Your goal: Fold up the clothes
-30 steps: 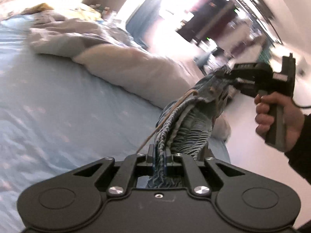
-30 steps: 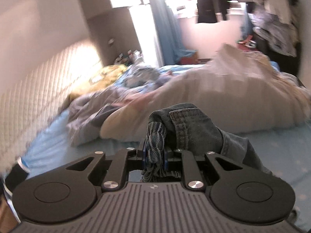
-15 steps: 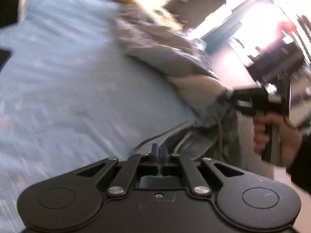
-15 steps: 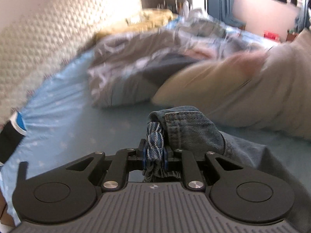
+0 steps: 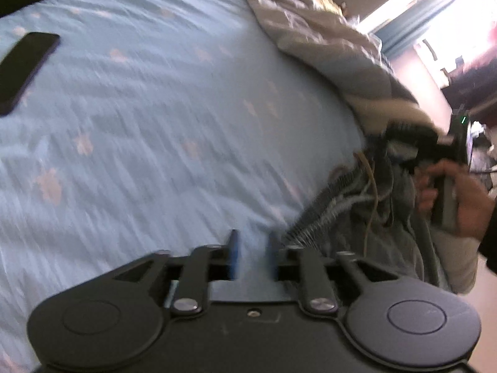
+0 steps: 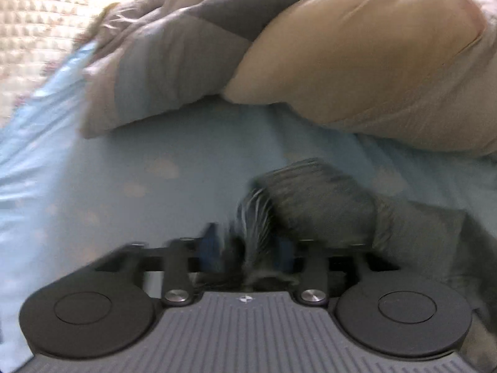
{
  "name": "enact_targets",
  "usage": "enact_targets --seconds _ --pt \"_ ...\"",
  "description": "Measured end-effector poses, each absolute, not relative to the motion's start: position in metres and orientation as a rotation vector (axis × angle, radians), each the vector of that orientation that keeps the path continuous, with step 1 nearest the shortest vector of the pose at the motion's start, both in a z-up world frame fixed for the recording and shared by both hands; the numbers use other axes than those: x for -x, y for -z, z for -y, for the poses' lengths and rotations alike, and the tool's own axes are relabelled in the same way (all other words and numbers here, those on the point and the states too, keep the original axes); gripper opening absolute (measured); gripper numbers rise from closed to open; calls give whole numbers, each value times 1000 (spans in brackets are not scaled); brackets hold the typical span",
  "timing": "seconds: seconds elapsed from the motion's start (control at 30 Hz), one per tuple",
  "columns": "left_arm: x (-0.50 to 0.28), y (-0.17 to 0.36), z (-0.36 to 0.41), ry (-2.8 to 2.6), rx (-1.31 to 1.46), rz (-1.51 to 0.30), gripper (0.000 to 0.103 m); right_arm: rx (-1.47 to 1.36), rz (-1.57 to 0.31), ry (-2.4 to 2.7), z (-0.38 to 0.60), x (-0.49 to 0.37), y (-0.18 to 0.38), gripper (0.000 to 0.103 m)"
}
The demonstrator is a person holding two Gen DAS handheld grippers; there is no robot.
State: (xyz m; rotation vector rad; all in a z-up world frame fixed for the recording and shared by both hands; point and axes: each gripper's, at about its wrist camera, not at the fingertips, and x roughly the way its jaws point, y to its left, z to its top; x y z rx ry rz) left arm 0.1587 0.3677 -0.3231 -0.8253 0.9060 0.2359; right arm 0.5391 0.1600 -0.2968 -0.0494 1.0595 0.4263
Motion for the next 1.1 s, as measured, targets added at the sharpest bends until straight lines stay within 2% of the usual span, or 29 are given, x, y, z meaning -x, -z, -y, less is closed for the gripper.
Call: enact_targets --seconds 0.03,0.23,0.4,0.83,1.1 --pt "-164 325 -367 -224 824 -920 35 43 -1058 -447 -154 -530 287 66" --pt "-189 316 -332 -103 831 -997 43 5 -1032 -533 -102 -465 225 68" --pt "-204 309 -294 -38 789 -1043 47 -96 -983 -483 -17 -386 187 69" --pt "-220 329 -201 -60 751 -1197 55 -565 -1062 208 278 -173 235 69" --pt "-215 365 -184 -312 940 -1193 57 -1020 -894 607 440 -103 262 70"
